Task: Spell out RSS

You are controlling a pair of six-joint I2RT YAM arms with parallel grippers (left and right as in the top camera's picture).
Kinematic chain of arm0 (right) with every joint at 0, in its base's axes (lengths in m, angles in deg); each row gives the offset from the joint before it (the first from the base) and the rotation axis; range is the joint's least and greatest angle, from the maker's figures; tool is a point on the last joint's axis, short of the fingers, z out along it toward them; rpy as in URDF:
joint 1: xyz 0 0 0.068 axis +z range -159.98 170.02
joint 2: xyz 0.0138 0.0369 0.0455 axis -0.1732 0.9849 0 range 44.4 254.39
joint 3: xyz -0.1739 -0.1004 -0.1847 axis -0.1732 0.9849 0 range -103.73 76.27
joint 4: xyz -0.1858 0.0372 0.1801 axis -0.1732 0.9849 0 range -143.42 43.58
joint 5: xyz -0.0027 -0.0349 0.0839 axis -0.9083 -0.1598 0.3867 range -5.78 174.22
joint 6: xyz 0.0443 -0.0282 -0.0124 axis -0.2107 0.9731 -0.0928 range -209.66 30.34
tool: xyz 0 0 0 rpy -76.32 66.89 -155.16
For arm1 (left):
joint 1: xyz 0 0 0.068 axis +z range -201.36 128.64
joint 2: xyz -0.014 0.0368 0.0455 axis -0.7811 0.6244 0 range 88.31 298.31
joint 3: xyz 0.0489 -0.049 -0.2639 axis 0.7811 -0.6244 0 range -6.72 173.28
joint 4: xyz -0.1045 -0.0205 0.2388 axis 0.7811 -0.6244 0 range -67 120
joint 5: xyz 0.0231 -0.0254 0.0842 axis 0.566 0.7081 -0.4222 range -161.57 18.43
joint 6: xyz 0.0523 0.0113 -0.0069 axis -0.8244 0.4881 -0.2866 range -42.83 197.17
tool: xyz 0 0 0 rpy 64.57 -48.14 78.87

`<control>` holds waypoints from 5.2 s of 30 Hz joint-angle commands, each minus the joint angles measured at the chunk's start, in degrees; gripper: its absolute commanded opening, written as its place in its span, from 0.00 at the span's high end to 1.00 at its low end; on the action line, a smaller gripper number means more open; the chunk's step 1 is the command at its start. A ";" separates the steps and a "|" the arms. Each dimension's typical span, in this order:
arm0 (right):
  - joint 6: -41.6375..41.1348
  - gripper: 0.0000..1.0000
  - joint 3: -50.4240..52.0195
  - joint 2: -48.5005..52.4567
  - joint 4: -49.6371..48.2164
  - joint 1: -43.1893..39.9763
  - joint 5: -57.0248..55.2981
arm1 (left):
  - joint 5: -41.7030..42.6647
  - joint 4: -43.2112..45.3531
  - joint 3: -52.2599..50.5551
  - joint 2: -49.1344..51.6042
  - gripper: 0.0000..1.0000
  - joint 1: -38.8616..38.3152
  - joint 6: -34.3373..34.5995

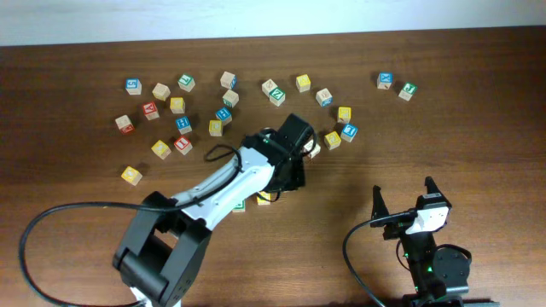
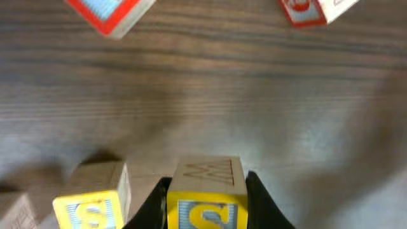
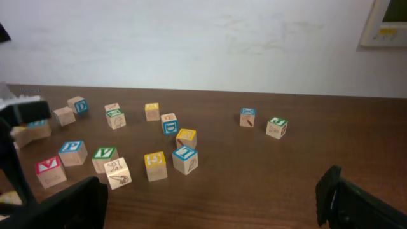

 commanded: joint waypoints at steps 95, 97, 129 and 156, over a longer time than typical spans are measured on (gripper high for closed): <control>-5.42 0.02 -55.54 55.58 33.05 -0.42 50.77 | -2.80 -26.56 -4.74 -21.73 1.00 35.58 -8.76; -5.64 0.04 -55.54 66.84 29.66 0.20 60.17 | -2.56 -20.55 -9.99 -21.73 1.00 32.28 -8.74; -28.39 0.96 -55.49 105.24 12.39 26.99 17.90 | 12.81 7.76 -26.38 -8.79 1.00 24.79 -6.05; -26.47 0.96 -55.49 105.70 7.52 26.99 12.20 | 13.66 -2.67 -23.89 -13.75 1.00 16.41 -9.79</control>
